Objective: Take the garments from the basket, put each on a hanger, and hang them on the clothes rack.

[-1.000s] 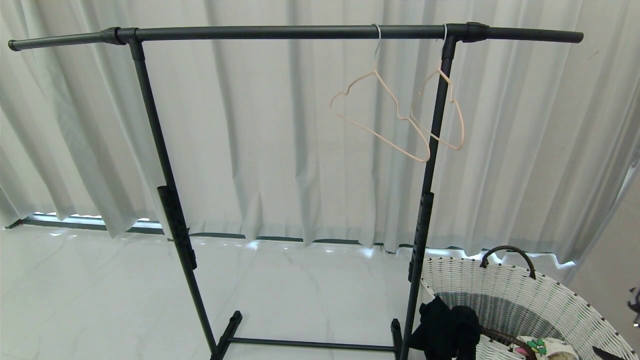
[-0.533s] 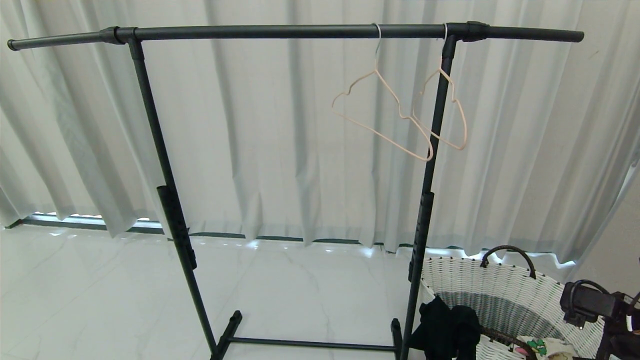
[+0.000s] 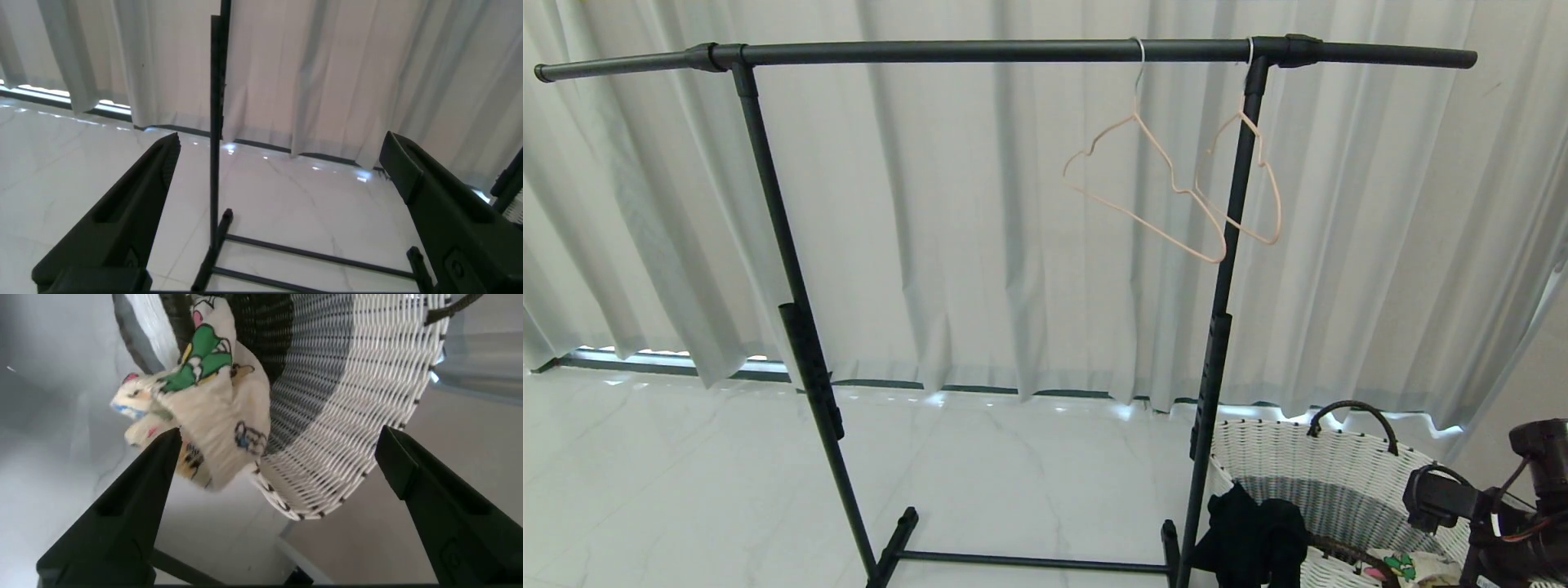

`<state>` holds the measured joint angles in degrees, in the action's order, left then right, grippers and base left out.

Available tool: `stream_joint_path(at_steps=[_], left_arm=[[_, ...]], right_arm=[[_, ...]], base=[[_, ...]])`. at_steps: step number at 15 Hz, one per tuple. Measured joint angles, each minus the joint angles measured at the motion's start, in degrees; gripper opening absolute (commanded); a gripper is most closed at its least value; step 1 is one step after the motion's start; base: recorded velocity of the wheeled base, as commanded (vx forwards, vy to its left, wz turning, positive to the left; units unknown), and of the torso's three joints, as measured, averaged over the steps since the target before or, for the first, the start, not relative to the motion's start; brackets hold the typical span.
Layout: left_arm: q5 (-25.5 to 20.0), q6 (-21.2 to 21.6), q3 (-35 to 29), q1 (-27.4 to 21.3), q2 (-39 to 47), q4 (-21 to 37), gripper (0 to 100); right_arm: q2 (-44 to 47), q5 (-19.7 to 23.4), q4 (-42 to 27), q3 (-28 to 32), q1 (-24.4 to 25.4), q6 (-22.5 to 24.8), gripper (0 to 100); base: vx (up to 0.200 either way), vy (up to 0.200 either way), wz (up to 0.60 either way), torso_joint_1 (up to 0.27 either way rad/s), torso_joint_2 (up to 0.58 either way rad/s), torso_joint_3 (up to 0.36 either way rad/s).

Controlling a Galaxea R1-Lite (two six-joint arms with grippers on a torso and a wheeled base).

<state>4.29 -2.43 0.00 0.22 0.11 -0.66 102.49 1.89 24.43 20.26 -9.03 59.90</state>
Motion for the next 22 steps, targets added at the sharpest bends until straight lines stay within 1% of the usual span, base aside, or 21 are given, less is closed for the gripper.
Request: stream_joint_path(at_steps=[4,5,10,12,13,14,15,16,17,19,20,21,22], left_arm=[[0.0,0.0,0.0,0.0,0.0,0.0,100],[0.0,0.0,0.0,0.0,0.0,0.0,100],[0.0,-0.1,0.0,0.0,0.0,0.0,100],[0.0,-0.2,0.0,0.0,0.0,0.0,100],[0.0,-0.2,0.0,0.0,0.0,0.0,100],[0.0,-0.2,0.0,0.0,0.0,0.0,100],[0.0,-0.1,0.0,0.0,0.0,0.0,100],[0.0,-0.1,0.0,0.0,0.0,0.0,100],[0.0,0.0,0.0,0.0,0.0,0.0,100],[0.0,0.1,0.0,0.0,0.0,0.0,100],[0.0,0.2,0.0,0.0,0.0,0.0,100],[-0.1,0.2,0.0,0.0,0.0,0.0,100],[-0.1,0.2,0.0,0.0,0.0,0.0,100]], right_arm=[[4.7,-0.8,6.4,0.0,-0.8,-0.1,100],[5.6,-0.8,8.0,0.0,-1.2,-0.1,0],[6.2,-0.7,8.1,-0.2,-1.7,-0.2,0],[3.4,-0.7,5.6,-0.9,-1.7,-0.9,0],[1.0,-0.7,2.7,-1.0,-1.7,-1.7,0],[-2.3,-0.7,-2.2,-0.8,-1.7,-2.8,0],[-6.3,-0.7,-10.1,0.4,-1.6,-4.1,0],[-10.1,-0.7,-20.2,2.3,-1.6,-5.5,0],[-14.6,-0.5,-33.1,6.0,-1.5,-7.5,0],[-22.6,-0.2,-55.5,16.7,-0.8,-12.6,0],[-26.8,0.0,-63.6,23.0,0.1,-15.8,0],[-30.5,0.2,-69.0,27.9,1.3,-18.5,0],[-34.0,0.3,-72.4,32.0,3.0,-20.3,0]], base=[[0.000,0.000,0.00,0.000,0.00,0.000],[0.000,0.000,0.00,0.000,0.00,0.000],[0.000,0.000,0.00,0.000,0.00,0.000],[0.000,0.000,0.00,0.000,0.00,0.000],[0.000,0.000,0.00,0.000,0.00,0.000],[0.000,0.000,0.00,0.000,0.00,0.000],[0.000,0.000,0.00,0.000,0.00,0.000],[0.000,0.000,0.00,0.000,0.00,0.000],[0.000,0.000,0.00,0.000,0.00,0.000],[0.000,0.000,0.00,0.000,0.00,0.000],[0.000,0.000,0.00,0.000,0.00,0.000],[-0.200,0.000,0.00,0.002,0.00,0.007],[-0.200,0.000,0.00,0.002,0.00,0.002]])
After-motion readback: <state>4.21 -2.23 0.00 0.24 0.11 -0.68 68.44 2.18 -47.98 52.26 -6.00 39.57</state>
